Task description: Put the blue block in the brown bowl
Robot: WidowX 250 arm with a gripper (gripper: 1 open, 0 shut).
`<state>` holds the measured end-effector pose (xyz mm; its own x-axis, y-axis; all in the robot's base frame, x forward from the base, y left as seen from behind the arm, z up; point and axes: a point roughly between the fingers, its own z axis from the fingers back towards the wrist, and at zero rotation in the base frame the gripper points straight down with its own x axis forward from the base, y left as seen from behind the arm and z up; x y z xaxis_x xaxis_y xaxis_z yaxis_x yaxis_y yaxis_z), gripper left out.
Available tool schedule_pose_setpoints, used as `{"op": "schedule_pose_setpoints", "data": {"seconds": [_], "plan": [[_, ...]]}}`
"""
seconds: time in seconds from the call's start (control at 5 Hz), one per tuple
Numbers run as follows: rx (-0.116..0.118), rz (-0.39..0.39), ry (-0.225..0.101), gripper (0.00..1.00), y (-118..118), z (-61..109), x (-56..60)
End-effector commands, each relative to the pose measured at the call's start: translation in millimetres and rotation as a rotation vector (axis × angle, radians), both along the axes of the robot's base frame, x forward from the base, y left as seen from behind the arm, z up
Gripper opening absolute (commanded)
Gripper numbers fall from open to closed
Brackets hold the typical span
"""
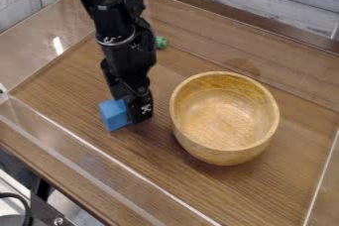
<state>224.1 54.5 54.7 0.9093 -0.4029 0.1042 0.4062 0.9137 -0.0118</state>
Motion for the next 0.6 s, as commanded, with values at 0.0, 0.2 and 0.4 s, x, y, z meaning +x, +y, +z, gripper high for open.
{"op": "schedule_pose_setpoints", "data": {"seconds": [0.0, 0.2, 0.4], "plan": [[0.006, -0.006, -0.032, 1.00, 4.7, 1.4, 5.3], [0.004, -0.018, -0.034, 1.00, 5.8, -0.3, 6.7], [0.003, -0.030, -0.036, 1.00, 6.6, -1.7, 8.1]]}}
